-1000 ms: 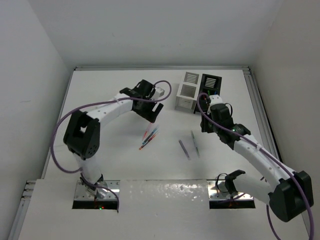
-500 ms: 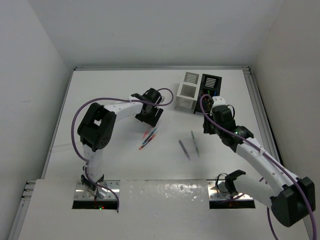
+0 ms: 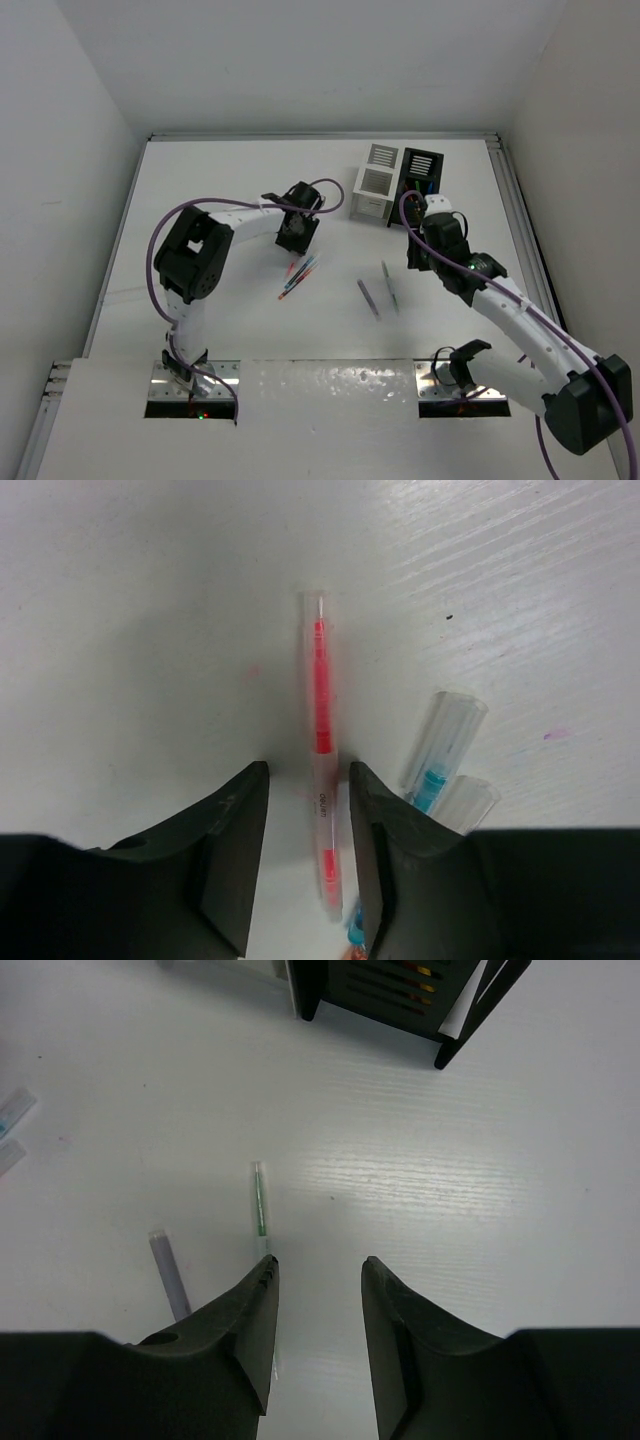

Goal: Sort the stationery into containers
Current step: Pick up the pen from the center of the board.

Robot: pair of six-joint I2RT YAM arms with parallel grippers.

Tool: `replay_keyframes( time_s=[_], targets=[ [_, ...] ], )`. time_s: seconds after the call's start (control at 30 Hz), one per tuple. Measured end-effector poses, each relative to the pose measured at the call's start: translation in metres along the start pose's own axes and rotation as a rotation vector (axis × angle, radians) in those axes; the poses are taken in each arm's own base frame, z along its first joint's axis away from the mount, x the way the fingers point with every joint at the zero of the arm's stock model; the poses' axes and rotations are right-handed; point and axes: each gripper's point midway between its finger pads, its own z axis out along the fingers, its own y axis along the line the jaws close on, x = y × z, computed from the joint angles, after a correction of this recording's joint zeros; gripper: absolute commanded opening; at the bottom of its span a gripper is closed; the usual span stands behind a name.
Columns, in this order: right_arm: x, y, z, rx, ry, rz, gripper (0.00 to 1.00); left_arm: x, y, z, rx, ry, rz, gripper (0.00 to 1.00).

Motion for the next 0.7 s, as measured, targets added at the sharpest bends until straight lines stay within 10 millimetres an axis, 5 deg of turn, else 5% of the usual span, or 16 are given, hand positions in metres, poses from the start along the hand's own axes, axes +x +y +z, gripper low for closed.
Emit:
replay_keyframes(
  time_s=[0.23, 0.47, 0.7],
  targets=[
    [-0.002, -0.003, -0.006, 0.019, -0.017, 0.013, 0.38, 0.000, 0.004, 0.000, 0.016, -0.015, -0.052, 0.00],
    [-0.003, -0.004, -0.007, 0.030, -0.022, 0.024, 0.39, 0.000, 0.010, -0.003, 0.042, 0.004, -0.096, 0.00],
    [-0.007, 0.002, -0.011, 0.001, -0.042, 0.023, 0.39, -0.010, 0.037, -0.023, 0.056, -0.008, -0.104, 0.00]
  ],
)
